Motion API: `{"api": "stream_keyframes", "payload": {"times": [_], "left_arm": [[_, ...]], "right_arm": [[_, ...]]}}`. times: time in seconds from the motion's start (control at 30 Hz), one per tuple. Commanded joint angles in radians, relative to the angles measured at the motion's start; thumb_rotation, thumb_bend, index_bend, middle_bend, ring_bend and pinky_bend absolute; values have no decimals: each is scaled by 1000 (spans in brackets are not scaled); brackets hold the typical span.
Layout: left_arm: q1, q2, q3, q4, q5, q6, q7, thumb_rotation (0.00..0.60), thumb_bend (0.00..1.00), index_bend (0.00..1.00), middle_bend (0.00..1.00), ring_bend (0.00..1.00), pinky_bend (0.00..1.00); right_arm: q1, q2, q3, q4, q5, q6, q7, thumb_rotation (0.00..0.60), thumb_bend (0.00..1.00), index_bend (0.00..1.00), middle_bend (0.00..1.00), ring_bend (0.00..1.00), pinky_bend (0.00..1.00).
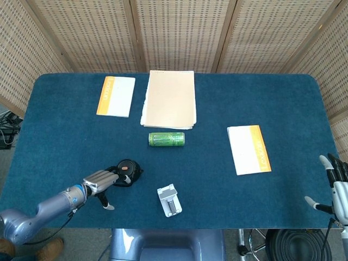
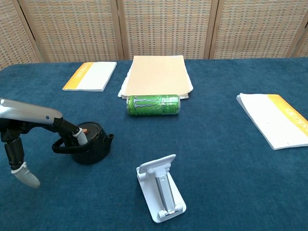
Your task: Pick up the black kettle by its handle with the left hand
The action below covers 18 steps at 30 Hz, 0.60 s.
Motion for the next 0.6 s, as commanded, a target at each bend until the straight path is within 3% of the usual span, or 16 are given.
{"api": "stream_keyframes", "payload": {"times": [0.03,0.6], "left_arm": [[-6,-10,6,1,-13,8,9,600,0,232,268,232,0],[-39,-8,63,-37,-79,80,134,600,0,264,304,291,0]], "right_arm": [[0,0,0,0,0,1,0,600,0,0,0,0,0],[0,1,0,0,2,0,2,600,0,0,0,0,0]]}}
